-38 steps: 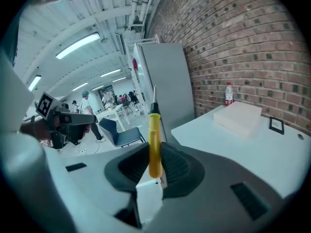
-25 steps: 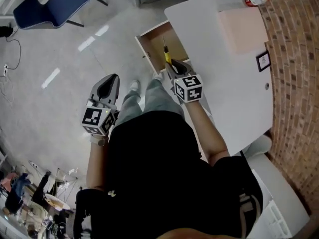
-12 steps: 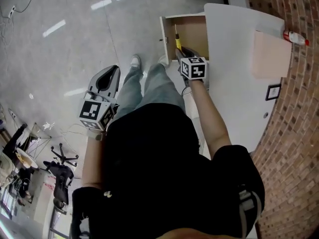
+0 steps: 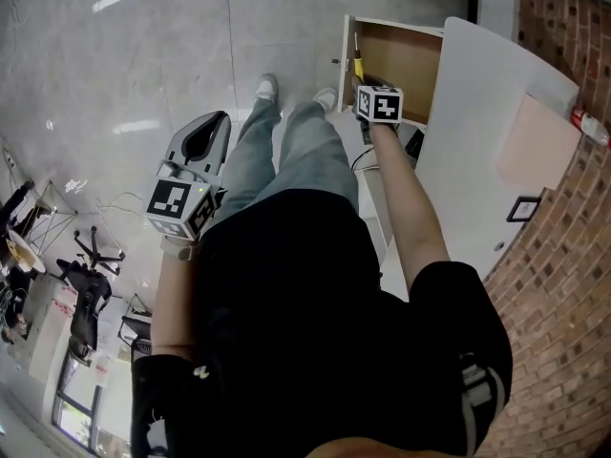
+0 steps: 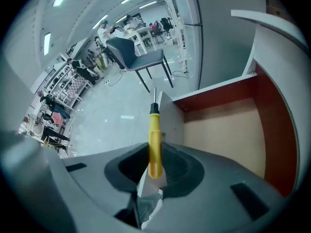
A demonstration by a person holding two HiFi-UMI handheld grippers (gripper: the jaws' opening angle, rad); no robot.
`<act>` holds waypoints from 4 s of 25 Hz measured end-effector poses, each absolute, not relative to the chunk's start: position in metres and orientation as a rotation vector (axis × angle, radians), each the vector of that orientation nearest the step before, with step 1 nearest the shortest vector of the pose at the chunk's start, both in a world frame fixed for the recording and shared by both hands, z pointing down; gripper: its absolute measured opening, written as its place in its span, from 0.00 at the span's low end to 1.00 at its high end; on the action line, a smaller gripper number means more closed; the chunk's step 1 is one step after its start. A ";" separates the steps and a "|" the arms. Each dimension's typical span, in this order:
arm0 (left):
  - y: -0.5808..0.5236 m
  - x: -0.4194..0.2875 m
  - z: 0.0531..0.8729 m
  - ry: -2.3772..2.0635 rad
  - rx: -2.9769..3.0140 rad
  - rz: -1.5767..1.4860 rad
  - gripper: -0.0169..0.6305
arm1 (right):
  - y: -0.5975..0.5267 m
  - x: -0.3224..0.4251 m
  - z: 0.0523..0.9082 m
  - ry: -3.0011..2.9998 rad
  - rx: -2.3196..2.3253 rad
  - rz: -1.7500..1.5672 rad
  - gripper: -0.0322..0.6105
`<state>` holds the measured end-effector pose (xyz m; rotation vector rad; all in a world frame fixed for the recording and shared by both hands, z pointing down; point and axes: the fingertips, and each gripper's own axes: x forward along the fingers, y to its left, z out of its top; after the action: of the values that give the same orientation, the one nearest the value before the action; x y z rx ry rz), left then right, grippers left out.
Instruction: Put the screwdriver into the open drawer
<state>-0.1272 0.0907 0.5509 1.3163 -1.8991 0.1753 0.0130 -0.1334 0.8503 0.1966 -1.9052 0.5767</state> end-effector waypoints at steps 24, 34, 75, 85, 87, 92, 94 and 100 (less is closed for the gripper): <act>0.126 -0.136 0.601 -1.835 1.177 0.157 0.03 | -0.136 0.031 0.974 -1.675 0.315 0.614 0.19; 0.131 -0.143 0.607 -1.833 1.162 0.149 0.03 | -0.153 0.031 0.977 -1.651 0.351 0.622 0.33; 0.034 -0.190 0.452 -2.031 1.620 0.062 0.03 | -0.137 -0.076 0.505 -2.528 0.292 0.381 0.06; 0.018 -0.179 0.368 -2.065 1.848 -0.053 0.03 | -0.127 -0.059 0.388 -2.753 0.330 0.261 0.06; 0.016 -0.177 0.355 -2.069 1.878 -0.078 0.03 | -0.124 -0.054 0.371 -2.787 0.333 0.244 0.06; 0.010 -0.167 0.332 -2.063 1.957 -0.075 0.03 | -0.119 -0.041 0.345 -2.833 0.350 0.201 0.06; 0.011 -0.165 0.325 -2.052 1.966 -0.109 0.03 | -0.117 -0.037 0.338 -2.845 0.357 0.204 0.06; 0.010 -0.164 0.305 -2.040 1.987 -0.186 0.03 | -0.113 -0.027 0.317 -2.880 0.375 0.209 0.06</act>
<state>-0.1637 0.0104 0.3046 1.9867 -2.0397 -0.1864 -0.0266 -0.1134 0.3167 0.3750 -2.8797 0.2087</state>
